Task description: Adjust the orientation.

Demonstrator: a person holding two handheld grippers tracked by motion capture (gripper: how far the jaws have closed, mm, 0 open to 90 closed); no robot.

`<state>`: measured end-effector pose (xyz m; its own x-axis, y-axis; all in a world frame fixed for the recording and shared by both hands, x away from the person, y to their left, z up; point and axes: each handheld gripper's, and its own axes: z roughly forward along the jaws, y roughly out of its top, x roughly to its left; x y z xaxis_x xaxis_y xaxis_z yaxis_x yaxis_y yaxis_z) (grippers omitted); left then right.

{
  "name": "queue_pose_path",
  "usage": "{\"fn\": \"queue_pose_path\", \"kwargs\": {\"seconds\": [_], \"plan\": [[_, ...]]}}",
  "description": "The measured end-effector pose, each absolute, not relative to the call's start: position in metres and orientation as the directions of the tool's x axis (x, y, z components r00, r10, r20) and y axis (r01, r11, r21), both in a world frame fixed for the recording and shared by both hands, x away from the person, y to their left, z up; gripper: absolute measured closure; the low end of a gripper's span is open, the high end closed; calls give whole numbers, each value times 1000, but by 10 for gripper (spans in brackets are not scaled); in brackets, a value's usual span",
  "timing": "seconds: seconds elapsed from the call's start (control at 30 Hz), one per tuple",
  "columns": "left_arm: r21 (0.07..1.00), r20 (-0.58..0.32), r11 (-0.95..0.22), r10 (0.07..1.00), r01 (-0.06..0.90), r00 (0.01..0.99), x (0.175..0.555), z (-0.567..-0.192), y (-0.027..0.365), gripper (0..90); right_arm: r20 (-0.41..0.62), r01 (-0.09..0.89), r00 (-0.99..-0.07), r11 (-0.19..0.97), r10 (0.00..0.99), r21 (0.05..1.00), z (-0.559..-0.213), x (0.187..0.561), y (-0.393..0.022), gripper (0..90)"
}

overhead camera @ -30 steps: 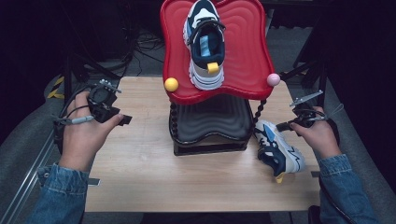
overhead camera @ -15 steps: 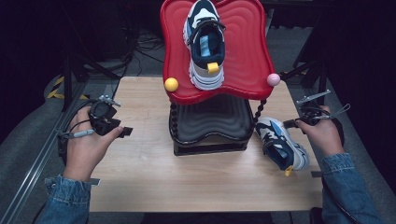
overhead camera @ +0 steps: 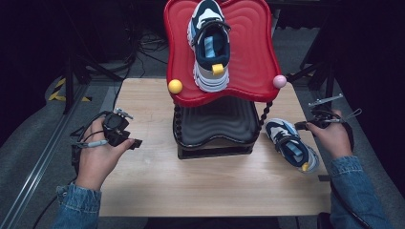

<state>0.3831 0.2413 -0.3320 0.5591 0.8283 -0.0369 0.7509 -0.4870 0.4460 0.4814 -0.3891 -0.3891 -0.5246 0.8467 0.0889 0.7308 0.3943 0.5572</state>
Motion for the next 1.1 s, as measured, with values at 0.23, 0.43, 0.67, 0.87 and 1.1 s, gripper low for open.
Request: {"fn": "queue_pose_path", "kwargs": {"seconds": [0.23, 0.43, 0.67, 0.87, 1.1], "plan": [[434, -53, -484, 828, 759, 558, 383, -340, 239, 430, 81, 746, -492, 371, 867, 553, -397, 484, -396, 811], [436, -55, -488, 824, 756, 563, 382, -342, 239, 432, 54, 753, -465, 363, 884, 549, -397, 484, -402, 791], [432, -62, -489, 822, 758, 566, 383, -345, 239, 429, 21, 725, -469, 371, 883, 581, -380, 477, -406, 721], [422, -87, -471, 830, 775, 551, 384, -354, 237, 426, -21, 687, -527, 440, 850, 578, -360, 465, -402, 648], [418, -111, -470, 823, 777, 557, 383, -365, 233, 422, -66, 676, -599, 549, 798, 491, -352, 453, -390, 596]]}}
